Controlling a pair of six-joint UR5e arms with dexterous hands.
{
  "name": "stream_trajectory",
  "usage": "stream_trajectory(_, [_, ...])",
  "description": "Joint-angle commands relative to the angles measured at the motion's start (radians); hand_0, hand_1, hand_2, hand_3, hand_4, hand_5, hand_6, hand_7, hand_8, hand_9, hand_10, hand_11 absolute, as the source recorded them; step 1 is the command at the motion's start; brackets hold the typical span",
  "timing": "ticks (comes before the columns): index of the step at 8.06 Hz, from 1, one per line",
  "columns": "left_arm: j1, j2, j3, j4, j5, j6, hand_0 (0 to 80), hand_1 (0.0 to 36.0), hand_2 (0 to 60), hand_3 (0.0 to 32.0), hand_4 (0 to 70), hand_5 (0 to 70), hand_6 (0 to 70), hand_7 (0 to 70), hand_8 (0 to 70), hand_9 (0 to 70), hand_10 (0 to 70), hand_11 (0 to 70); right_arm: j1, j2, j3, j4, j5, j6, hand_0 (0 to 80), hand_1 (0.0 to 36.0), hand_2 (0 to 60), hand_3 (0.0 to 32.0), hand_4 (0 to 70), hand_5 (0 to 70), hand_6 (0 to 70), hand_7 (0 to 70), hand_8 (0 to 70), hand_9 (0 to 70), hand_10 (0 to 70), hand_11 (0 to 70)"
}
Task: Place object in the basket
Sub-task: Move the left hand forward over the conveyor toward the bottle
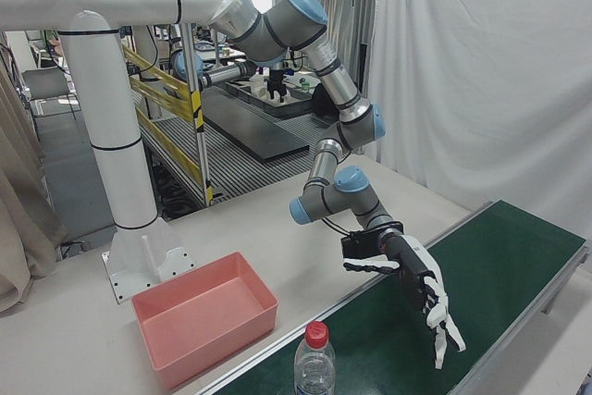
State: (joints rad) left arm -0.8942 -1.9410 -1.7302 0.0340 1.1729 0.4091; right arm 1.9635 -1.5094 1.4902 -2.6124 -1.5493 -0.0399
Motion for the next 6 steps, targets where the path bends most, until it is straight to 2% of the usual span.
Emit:
stream_trajectory(1, [0.003, -0.010, 0.006, 0.048, 0.026, -0.004, 53.5, 4.9, 0.0, 7.2, 4.7, 33.5, 7.2, 5.9, 14.4, 16.1, 9.3, 14.7, 0.000, 0.000, -0.001, 0.000, 0.000, 0.000, 0.0, 0.0, 0.0, 0.0, 0.0, 0.0, 0.0, 0.0, 0.0, 0.0, 0.0, 0.0])
stream_trajectory(2, [0.003, -0.021, 0.006, 0.079, 0.049, -0.004, 53.7, 4.4, 0.0, 5.8, 6.8, 33.9, 7.2, 6.0, 14.6, 15.9, 8.9, 14.0, 0.000, 0.000, -0.001, 0.000, 0.000, 0.000, 0.0, 0.0, 0.0, 0.0, 0.0, 0.0, 0.0, 0.0, 0.0, 0.0, 0.0, 0.0])
stream_trajectory(6, [0.003, -0.044, 0.030, 0.080, 0.053, -0.003, 54.5, 5.2, 0.0, 6.8, 5.4, 33.1, 6.7, 5.5, 13.4, 15.0, 8.1, 13.0, 0.002, 0.000, 0.001, 0.000, 0.000, 0.000, 0.0, 0.0, 0.0, 0.0, 0.0, 0.0, 0.0, 0.0, 0.0, 0.0, 0.0, 0.0])
